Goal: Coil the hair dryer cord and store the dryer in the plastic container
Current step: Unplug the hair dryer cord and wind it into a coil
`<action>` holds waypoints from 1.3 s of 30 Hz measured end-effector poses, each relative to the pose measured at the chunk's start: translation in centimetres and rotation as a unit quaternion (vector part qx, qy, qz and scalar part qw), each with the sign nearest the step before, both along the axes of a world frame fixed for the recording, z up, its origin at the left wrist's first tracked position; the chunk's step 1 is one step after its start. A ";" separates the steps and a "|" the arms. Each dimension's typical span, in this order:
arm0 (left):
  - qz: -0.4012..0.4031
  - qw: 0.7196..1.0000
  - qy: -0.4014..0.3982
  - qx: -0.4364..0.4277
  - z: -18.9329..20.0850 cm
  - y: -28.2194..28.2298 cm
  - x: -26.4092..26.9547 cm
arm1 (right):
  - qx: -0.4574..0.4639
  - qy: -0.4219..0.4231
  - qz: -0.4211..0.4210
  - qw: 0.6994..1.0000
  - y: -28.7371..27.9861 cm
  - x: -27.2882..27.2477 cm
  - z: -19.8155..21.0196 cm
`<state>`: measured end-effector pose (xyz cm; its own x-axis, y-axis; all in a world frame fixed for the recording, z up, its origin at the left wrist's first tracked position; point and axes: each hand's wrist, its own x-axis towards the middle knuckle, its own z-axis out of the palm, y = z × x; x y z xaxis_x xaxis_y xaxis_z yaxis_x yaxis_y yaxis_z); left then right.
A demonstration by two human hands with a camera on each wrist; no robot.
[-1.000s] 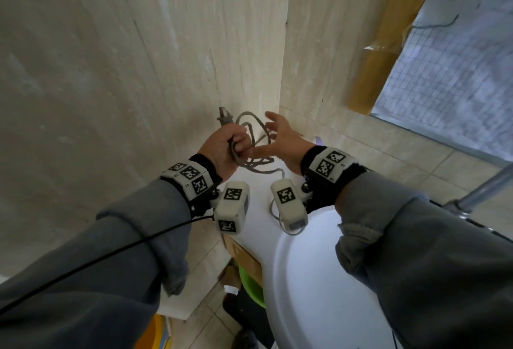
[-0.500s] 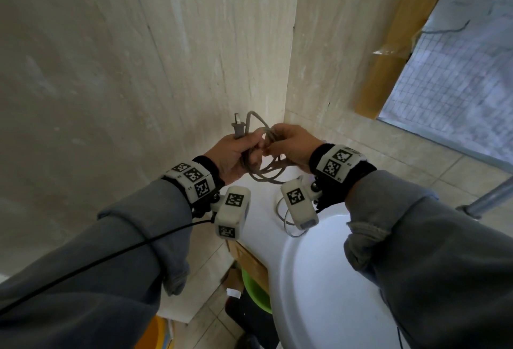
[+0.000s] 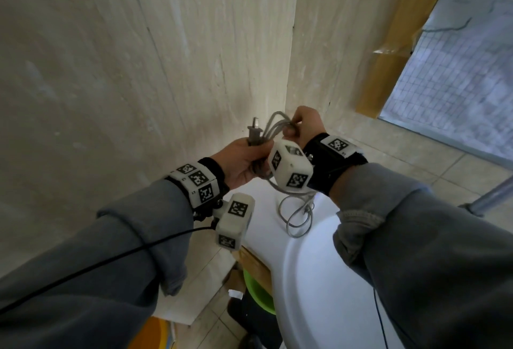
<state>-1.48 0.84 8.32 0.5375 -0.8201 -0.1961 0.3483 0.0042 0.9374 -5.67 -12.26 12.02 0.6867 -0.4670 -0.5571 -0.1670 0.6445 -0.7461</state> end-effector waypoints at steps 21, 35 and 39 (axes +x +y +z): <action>0.035 0.979 0.133 -0.148 3.6 -0.3 3.2 | -0.472 0.188 0.527 0.681 -4.8 -6.6 -7.1; -0.033 0.982 -0.173 0.069 2.8 1.2 2.7 | -0.375 0.251 0.251 0.856 -5.8 -3.3 -5.6; 0.003 0.957 -0.263 0.126 1.8 0.2 2.0 | -0.220 0.209 0.145 0.942 -4.7 -1.8 -4.3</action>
